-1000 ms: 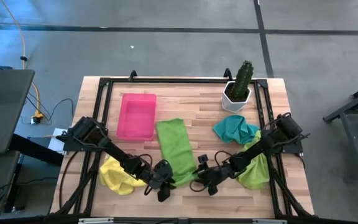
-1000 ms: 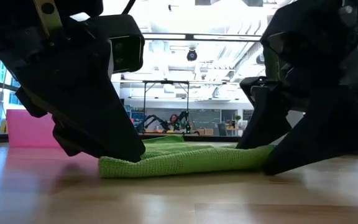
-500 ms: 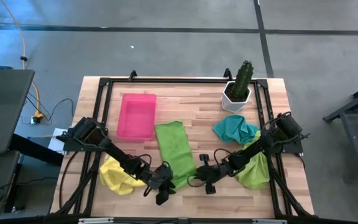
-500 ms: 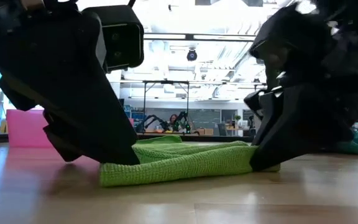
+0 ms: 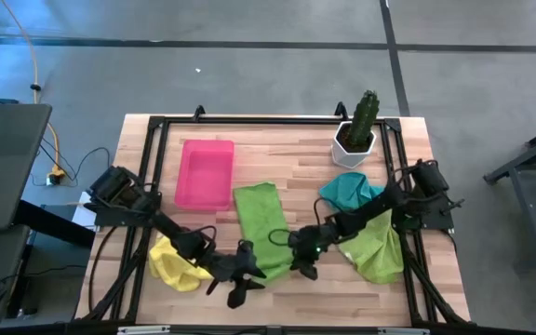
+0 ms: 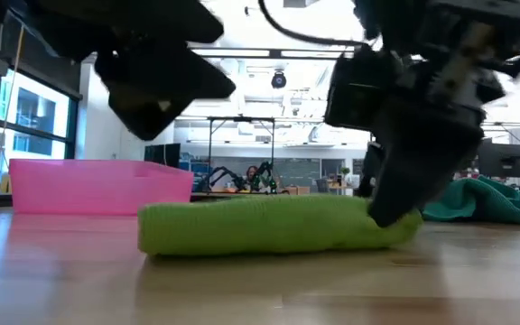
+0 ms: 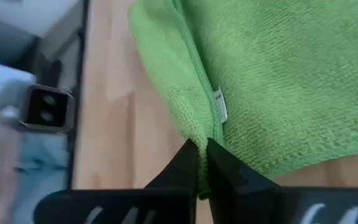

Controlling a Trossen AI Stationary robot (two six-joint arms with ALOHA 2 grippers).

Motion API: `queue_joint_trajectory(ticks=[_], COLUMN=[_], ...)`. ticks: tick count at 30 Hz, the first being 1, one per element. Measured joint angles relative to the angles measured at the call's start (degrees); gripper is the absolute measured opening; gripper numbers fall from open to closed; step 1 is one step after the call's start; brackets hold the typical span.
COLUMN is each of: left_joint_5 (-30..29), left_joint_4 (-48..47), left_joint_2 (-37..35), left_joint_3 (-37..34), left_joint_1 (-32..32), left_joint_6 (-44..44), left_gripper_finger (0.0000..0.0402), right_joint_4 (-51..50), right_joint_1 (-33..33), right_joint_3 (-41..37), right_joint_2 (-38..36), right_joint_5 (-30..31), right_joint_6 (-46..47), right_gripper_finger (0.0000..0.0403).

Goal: Roll microfiber towels into tight, uniform cylinder then place into a basket
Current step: Roll the green microfiber cloth

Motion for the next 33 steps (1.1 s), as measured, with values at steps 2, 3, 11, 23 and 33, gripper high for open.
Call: queue_joint_trajectory(ticks=[2,3,11,23,33], left_joint_5=[-1.3,-1.74,-6.71,-10.84,-14.69], left_joint_4=[-0.15,-0.16,-1.23,-3.98,-2.98], left_joint_2=[-0.01,-0.01,0.15,2.79,4.41], left_joint_3=[-0.02,-0.02,0.0,0.05,0.03], left_joint_1=[-0.49,-0.71,-1.94,-1.55,-1.46], left_joint_6=[0.76,1.01,4.89,9.01,6.07], left_gripper_finger=[0.0133,0.0133,0.0133,0.0133,0.0133], right_joint_4=[0.3,-0.17,-4.53,-4.41,-4.37], right_joint_1=[-1.63,-2.48,-7.45,-8.34,-6.01], right_joint_3=[0.0,0.0,0.13,0.13,0.13], right_joint_2=[-0.02,-0.02,-0.22,-0.22,-0.22], right_joint_5=[-2.44,-3.07,-3.32,-3.01,-4.32], right_joint_6=[2.67,3.57,5.92,6.06,7.7], right_gripper_finger=[0.0002,0.0002,0.0002,0.0002,0.0003])
